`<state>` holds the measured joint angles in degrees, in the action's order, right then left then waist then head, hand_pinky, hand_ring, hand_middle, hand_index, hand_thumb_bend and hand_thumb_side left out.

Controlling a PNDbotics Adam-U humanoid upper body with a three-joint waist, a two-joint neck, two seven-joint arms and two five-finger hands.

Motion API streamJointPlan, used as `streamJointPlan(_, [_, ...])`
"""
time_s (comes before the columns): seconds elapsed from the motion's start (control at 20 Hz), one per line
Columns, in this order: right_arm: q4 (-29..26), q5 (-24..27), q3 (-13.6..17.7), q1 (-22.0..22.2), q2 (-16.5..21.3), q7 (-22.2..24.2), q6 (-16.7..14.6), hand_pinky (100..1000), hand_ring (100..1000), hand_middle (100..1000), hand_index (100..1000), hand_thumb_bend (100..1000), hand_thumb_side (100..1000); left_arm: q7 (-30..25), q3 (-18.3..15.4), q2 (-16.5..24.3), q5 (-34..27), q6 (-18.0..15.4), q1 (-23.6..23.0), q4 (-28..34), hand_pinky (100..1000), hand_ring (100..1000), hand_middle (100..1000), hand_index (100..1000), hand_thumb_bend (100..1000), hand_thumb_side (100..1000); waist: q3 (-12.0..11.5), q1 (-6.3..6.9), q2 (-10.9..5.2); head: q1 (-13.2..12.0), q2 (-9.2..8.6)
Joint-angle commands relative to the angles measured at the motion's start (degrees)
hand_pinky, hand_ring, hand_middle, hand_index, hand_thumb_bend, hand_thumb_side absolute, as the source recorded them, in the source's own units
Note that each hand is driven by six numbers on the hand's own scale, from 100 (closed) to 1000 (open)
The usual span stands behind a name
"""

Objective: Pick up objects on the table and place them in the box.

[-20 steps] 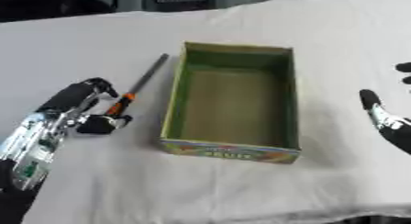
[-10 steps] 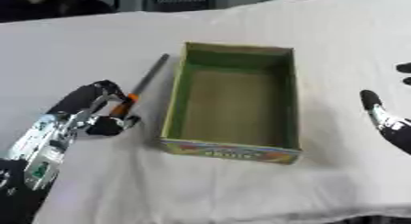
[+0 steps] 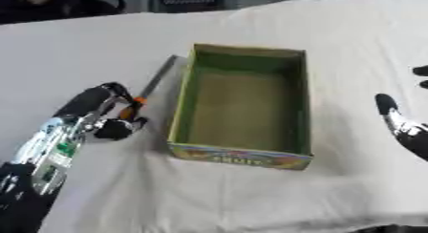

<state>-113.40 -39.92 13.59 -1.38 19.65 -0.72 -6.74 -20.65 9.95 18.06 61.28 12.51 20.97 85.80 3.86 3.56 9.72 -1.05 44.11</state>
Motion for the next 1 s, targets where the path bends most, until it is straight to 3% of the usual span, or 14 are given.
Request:
streamJointPlan(0.05, [-1.2, 0.2, 0.2, 0.0, 1.2, 0.1, 0.0, 562, 637, 701, 754, 508, 627, -0.3, -0.6, 0.8, 1.2, 0.3, 0.2, -0.2, 910, 842, 846, 780, 524, 409, 0.1, -0.12, -0.76, -0.7, 0.01])
streamJointPlan(0.3, [-1.2, 0.1, 0.2, 0.1, 1.5, 0.2, 0.2, 562, 637, 701, 754, 505, 629, -1.6, -0.5, 3.3, -1.0, 0.5, -0.3, -1.5, 875, 805, 820, 771, 489, 391, 0.2, 0.32, -1.02, -1.1, 0.01])
streamJointPlan(0.45, [-1.2, 0.0, 0.3, 0.2, 1.7, 0.3, 0.3, 561, 637, 701, 754, 504, 629, -1.9, -0.3, 6.2, -4.6, 0.8, -0.4, -2.1, 794, 760, 799, 767, 440, 363, 0.2, 0.71, -1.18, -1.1, 0.01])
streamJointPlan(0.5, [-1.2, 0.0, 0.3, 0.3, 1.8, 0.3, 0.3, 561, 637, 701, 754, 503, 629, -1.9, -0.3, 7.1, -5.6, 1.0, -0.4, -2.2, 759, 750, 794, 767, 460, 367, 0.2, 0.80, -1.21, -1.1, 0.01])
streamJointPlan(0.55, [-1.2, 0.0, 0.3, 0.3, 1.8, 0.3, 0.3, 561, 637, 701, 754, 504, 629, -2.0, -0.3, 7.7, -6.4, 1.1, -0.4, -2.3, 773, 754, 796, 767, 461, 369, 0.3, 0.85, -1.22, -1.1, 0.01])
streamJointPlan(0.6, [-1.2, 0.0, 0.3, 0.3, 1.9, 0.3, 0.3, 562, 637, 701, 754, 503, 629, -2.0, -0.2, 8.3, -7.1, 1.3, -0.5, -2.4, 692, 725, 779, 766, 451, 362, 0.3, 0.90, -1.23, -1.2, 0.01])
streamJointPlan(0.65, [-1.2, 0.0, 0.3, 0.3, 1.9, 0.3, 0.3, 562, 637, 701, 754, 503, 629, -2.1, -0.1, 8.7, -7.8, 1.3, -0.5, -2.5, 730, 741, 789, 766, 457, 364, 0.3, 0.92, -1.24, -1.2, 0.01])
streamJointPlan(0.7, [-1.2, 0.0, 0.3, 0.3, 1.9, 0.3, 0.3, 561, 637, 701, 754, 503, 629, -2.3, -0.1, 9.1, -8.3, 1.4, -0.5, -2.7, 646, 697, 762, 765, 444, 357, 0.3, 0.94, -1.23, -1.3, 0.01])
streamJointPlan(0.75, [-1.2, 0.0, 0.4, 0.3, 1.9, 0.3, 0.3, 561, 637, 701, 754, 503, 629, -2.4, 0.1, 9.4, -8.8, 1.4, -0.6, -2.8, 646, 697, 762, 765, 444, 357, 0.4, 0.95, -1.23, -1.3, 0.01])
streamJointPlan(0.8, [-1.2, 0.0, 0.4, 0.2, 1.9, 0.2, 0.3, 561, 637, 701, 754, 504, 629, -2.6, 0.2, 9.8, -9.3, 1.4, -0.7, -3.0, 576, 642, 738, 761, 432, 350, 0.4, 0.96, -1.24, -1.4, 0.01])
streamJointPlan(0.85, [-1.2, 0.0, 0.4, 0.2, 1.9, 0.2, 0.3, 561, 637, 701, 754, 504, 628, -2.7, 0.4, 10.1, -9.7, 1.3, -0.7, -3.0, 584, 647, 741, 761, 433, 351, 0.4, 0.96, -1.24, -1.4, 0.01])
streamJointPlan(0.9, [-1.2, 0.0, 0.4, 0.2, 1.9, 0.2, 0.3, 561, 637, 701, 754, 504, 629, -2.8, 0.5, 10.3, -10.0, 1.3, -0.8, -3.0, 510, 588, 700, 752, 420, 347, 0.4, 0.96, -1.25, -1.4, 0.01])
streamJointPlan(1.0, [-1.2, -0.1, 0.4, 0.2, 1.9, 0.2, 0.3, 561, 637, 701, 754, 504, 629, -2.7, 0.6, 10.8, -10.6, 1.3, -0.9, -2.9, 444, 534, 654, 739, 408, 343, 0.4, 0.97, -1.27, -1.5, 0.01])
